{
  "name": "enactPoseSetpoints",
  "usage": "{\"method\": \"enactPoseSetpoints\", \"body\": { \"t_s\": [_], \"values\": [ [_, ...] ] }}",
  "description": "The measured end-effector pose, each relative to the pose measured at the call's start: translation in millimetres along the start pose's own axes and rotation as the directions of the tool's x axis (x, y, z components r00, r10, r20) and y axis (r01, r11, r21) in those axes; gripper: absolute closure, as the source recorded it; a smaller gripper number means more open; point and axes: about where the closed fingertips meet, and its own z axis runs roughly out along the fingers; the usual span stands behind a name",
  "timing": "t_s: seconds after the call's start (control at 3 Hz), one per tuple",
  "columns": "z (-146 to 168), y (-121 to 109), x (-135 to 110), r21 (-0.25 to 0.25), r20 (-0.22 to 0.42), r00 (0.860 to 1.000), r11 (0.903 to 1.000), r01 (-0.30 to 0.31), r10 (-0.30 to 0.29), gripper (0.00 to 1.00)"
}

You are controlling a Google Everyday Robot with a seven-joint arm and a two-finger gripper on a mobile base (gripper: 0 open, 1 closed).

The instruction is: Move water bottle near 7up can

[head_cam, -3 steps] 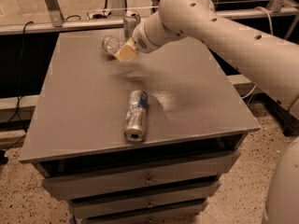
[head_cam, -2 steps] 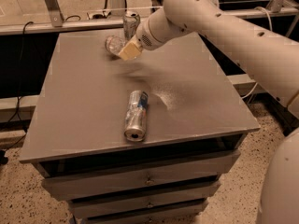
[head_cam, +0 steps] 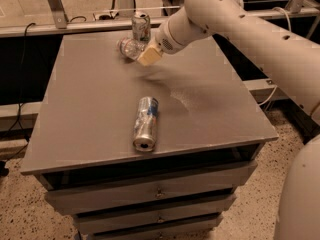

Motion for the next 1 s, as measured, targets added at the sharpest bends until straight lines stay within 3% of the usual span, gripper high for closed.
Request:
{"method": "enactPoseSetpoints", "body": {
  "t_s": [0.33, 1.0],
  "values": [
    [-3, -12, 9, 0.011, -0.017, 0.999, 0.9994, 0.032, -0.032, 0.84],
    [-3, -29, 15, 0.017, -0.034, 0.997, 0.9971, 0.074, -0.073, 0.37]
  ]
}}
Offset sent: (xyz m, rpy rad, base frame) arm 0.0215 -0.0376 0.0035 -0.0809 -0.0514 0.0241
